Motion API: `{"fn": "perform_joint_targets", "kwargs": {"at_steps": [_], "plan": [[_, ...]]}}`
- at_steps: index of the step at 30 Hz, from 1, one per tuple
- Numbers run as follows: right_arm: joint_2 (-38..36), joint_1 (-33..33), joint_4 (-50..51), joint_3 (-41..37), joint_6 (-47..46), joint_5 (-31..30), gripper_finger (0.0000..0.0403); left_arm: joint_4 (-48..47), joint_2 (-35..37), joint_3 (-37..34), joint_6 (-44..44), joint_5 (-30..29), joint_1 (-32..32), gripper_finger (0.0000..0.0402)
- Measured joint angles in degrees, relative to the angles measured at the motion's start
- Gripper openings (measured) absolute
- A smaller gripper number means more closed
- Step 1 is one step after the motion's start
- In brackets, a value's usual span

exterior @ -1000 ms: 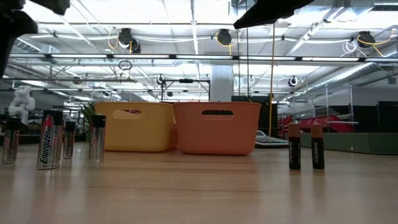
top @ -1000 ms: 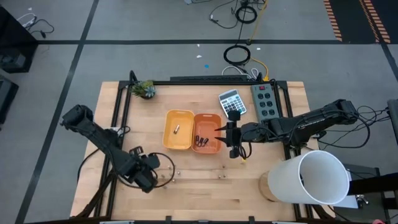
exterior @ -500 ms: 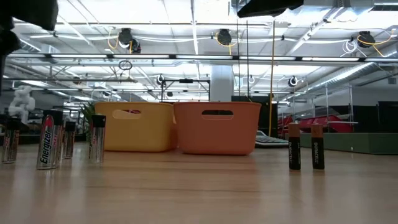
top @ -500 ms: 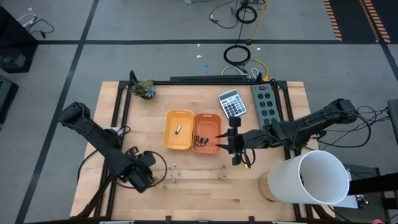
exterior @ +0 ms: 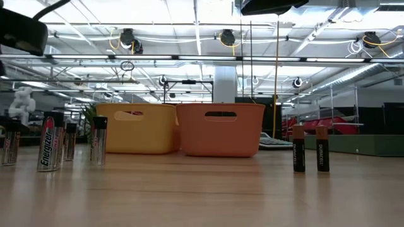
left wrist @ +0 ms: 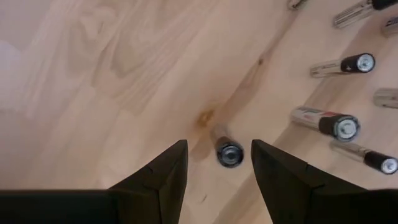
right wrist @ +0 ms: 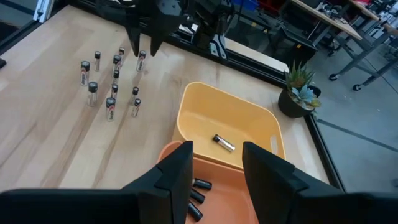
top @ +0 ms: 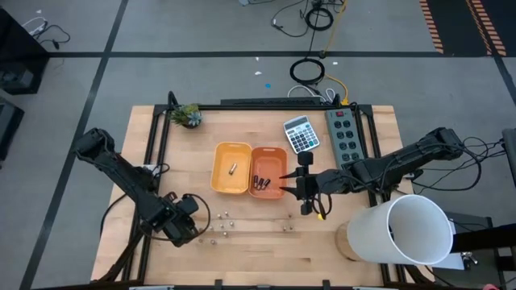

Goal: Sort batteries
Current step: Put the silver battery into the yellow bin

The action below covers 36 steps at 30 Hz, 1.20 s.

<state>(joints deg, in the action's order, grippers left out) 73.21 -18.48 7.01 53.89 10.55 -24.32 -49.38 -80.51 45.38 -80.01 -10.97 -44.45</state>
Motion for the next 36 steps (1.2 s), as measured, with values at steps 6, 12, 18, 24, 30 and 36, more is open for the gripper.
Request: {"fn": "perform_joint_targets", "kwargs": {"at_steps": [6,12,18,24,30,36], "plan": [[0.0,0.0,0.0,0.0,0.0,0.0,0.013,3.7,-0.1,-2.1,-0.5,0.0,0.0,0.0187],[0.0,0.0,0.0,0.0,0.0,0.0,0.013,7.2,-0.1,-4.8,-0.7,0.6,0.0,0.0187],[0.0,0.0,0.0,0.0,0.0,0.0,0.013,7.0,-0.1,-4.8,-0.5,0.5,0.0,0.0142],[0.0,0.0,0.0,0.0,0.0,0.0,0.013,7.8,-0.1,-4.8,1.5,-0.9,0.0,0.0054],[0.0,0.0,0.0,0.0,0.0,0.0,0.013,4.8,0.1,-4.8,4.3,-1.8,1.1,0.0054],[0.5,0.0,-1.2,0.0,0.2,0.1,0.013,2.5,4.9,-3.2,11.8,-5.8,6.0,0.0054]]}}
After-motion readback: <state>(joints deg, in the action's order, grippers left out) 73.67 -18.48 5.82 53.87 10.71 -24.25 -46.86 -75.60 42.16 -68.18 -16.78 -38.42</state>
